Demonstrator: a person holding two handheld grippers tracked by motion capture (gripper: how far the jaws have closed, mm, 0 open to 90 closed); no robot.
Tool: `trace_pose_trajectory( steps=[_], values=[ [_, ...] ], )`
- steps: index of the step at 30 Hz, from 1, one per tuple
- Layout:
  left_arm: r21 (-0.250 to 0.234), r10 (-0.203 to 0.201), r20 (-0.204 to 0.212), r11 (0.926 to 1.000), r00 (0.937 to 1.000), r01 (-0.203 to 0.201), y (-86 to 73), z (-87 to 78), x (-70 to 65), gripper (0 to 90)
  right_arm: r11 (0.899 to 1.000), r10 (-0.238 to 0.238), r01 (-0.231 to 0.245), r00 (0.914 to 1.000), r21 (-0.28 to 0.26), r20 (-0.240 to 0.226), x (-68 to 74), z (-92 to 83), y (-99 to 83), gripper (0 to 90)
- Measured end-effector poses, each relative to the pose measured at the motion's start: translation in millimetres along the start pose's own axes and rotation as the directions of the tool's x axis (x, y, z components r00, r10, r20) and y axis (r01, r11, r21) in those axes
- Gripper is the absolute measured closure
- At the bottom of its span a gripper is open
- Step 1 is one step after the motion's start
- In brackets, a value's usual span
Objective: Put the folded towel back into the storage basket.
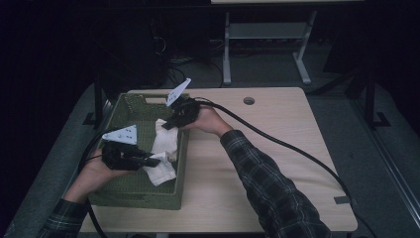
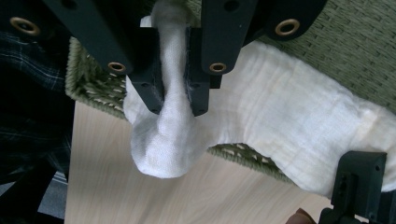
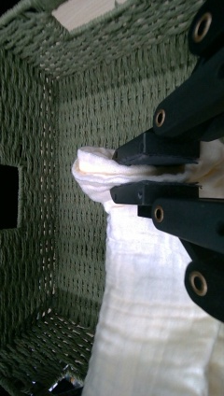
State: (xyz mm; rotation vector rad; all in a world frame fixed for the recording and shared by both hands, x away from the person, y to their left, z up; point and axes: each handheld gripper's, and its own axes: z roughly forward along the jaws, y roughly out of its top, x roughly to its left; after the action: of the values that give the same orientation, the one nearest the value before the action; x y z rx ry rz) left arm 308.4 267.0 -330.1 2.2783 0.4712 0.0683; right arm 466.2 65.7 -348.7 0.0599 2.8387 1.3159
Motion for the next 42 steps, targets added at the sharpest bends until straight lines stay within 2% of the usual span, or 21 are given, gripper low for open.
trace_pose_trajectory(
  steps=[5,11,13,15,16,17,20,24,27,29,30,37,38,41,42],
  values=[
    [0.003,-0.012,0.019,0.9999,0.9998,0.012,-8.2,5.3,0.7,79.5,1.000,-0.003,0.003,0.9999,0.009,-0.013,1.7,7.9,-3.2,81.4],
    [0.011,-0.007,0.027,0.9999,0.9996,0.007,-11.4,6.0,-0.5,77.2,1.000,0.000,0.001,0.9997,0.016,-0.024,4.0,14.1,-5.7,81.4],
    [-0.003,-0.018,0.001,0.9998,0.9998,0.018,-12.6,6.0,2.2,67.2,1.000,-0.004,0.005,0.9997,0.009,-0.025,3.7,17.2,-6.7,81.4],
    [-0.009,-0.028,-0.006,0.9996,0.9996,0.028,-12.6,6.0,3.3,58.1,1.000,0.002,-0.002,0.9997,0.012,-0.023,3.8,17.7,-6.7,81.4],
    [-0.023,-0.035,-0.012,0.9991,0.9993,0.035,-12.4,6.0,4.6,58.1,1.000,0.004,-0.004,0.9997,0.011,-0.023,3.6,18.4,-6.8,81.4],
    [-0.032,-0.042,-0.016,0.9987,0.9990,0.041,-12.0,6.1,5.9,51.1,1.000,0.004,-0.003,0.9998,0.010,-0.022,2.8,19.2,-7.2,81.4],
    [-0.055,-0.052,-0.033,0.9972,0.9981,0.050,-10.5,7.4,8.2,45.9,1.000,0.004,-0.004,0.9998,0.011,-0.019,1.7,21.3,-8.2,81.4],
    [-0.103,-0.073,-0.043,0.9923,0.9964,0.068,-7.8,11.3,10.3,40.4,1.000,0.010,-0.010,0.9999,0.006,-0.005,-6.1,21.3,-9.3,81.4],
    [-0.115,-0.081,-0.045,0.9905,0.9957,0.075,-6.6,13.2,11.0,38.9,1.000,0.013,-0.013,0.9999,0.008,0.000,-9.7,20.7,-8.7,81.4],
    [-0.120,-0.083,-0.047,0.9897,0.9954,0.077,-5.4,14.1,11.6,38.3,1.000,0.000,0.000,0.9998,0.029,0.019,-16.9,19.5,-4.8,81.4],
    [-0.137,-0.093,-0.051,0.9870,0.9944,0.085,-3.9,15.1,12.4,38.1,0.999,0.000,-0.001,0.9996,0.037,0.027,-20.0,19.2,-2.8,81.4],
    [-0.144,-0.094,-0.052,0.9860,0.9942,0.085,-2.5,16.1,14.3,37.0,0.999,0.006,-0.009,0.9984,0.052,0.056,-38.1,17.3,-1.5,81.3],
    [-0.143,-0.097,-0.052,0.9858,0.9939,0.089,-1.9,17.1,14.7,37.0,0.999,0.012,-0.015,0.9981,0.041,0.061,-43.0,17.1,-2.3,80.8],
    [-0.146,-0.102,-0.055,0.9849,0.9933,0.093,-0.6,18.0,14.8,36.6,0.999,0.013,-0.016,0.9970,0.037,0.076,-45.1,18.7,-2.9,77.9],
    [-0.150,-0.103,-0.058,0.9843,0.9930,0.094,0.7,18.2,14.7,36.2,0.999,0.013,-0.017,0.9950,0.037,0.099,-47.5,19.7,-3.4,70.4]
  ],
)
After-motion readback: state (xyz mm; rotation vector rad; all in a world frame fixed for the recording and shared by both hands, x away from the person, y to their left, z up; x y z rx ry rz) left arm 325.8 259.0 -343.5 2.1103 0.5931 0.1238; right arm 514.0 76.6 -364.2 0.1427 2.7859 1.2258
